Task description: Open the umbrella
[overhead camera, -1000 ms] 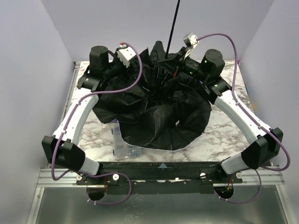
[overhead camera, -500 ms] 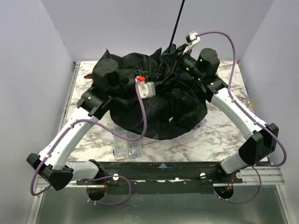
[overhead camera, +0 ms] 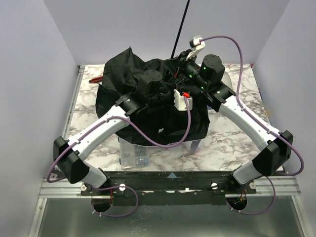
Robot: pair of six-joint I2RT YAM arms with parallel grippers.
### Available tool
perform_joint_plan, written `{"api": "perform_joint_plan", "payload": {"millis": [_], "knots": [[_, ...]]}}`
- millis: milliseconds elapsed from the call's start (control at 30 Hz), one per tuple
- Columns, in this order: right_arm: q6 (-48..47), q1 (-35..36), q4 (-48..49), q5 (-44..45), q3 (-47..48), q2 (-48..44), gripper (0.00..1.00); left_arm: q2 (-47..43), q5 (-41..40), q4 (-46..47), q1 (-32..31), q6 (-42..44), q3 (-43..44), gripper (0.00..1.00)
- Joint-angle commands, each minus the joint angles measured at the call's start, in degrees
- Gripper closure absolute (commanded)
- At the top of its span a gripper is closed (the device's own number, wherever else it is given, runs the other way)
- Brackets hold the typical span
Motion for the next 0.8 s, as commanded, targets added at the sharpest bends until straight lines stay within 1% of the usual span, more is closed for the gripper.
{"api": "perform_joint_plan", "payload": {"millis": [0, 167, 200, 233, 300, 333, 367, 500, 600, 700, 767], "knots": [[0.80, 0.41, 2.19, 3.04, 0.92, -3.01, 1.00, 1.63, -7.87, 4.12, -0.31, 3.37, 0.48, 0.84], [1.30, 0.43, 2.01, 2.63, 0.73, -3.19, 1.00, 2.25, -9.54, 5.31, -0.32, 3.64, -0.85, 0.88], [1.22, 0.43, 2.05, 2.68, 0.59, -3.16, 1.00, 1.72, -7.98, 4.65, 0.03, 3.17, -1.03, 0.88], [1.08, 0.43, 2.05, 2.82, 0.43, -3.19, 1.00, 0.65, -4.50, 3.00, 0.68, 2.91, -1.33, 0.88], [0.67, 0.38, 2.01, 3.20, 0.22, -3.21, 1.00, -1.65, -0.02, 2.28, 1.68, 0.15, -2.55, 0.87], [0.46, 0.43, 1.95, 3.30, 0.09, -3.22, 1.00, -2.40, 2.54, 0.43, 2.30, -0.33, -2.54, 0.87], [0.29, 0.43, 1.95, 3.38, 0.03, -3.23, 1.00, -2.83, 2.86, 0.04, 2.70, -0.85, -2.89, 0.87], [0.63, 0.43, 2.11, 3.83, -0.66, -3.28, 1.00, -1.71, -2.47, 0.47, 2.84, 1.52, -3.89, 0.87], [1.38, 0.43, 2.35, 3.75, -0.89, -3.13, 1.00, 2.12, -5.31, -1.05, 2.41, 2.12, 0.24, 0.87], [1.59, 0.51, 2.78, 3.71, -0.62, -2.94, 1.00, 6.20, -6.29, -3.50, 1.91, 2.79, 4.89, 0.87], [1.56, 0.52, 2.73, 3.91, -0.31, -2.76, 1.00, 7.24, -5.00, -4.13, 1.60, 4.56, 5.33, 0.85]]}}
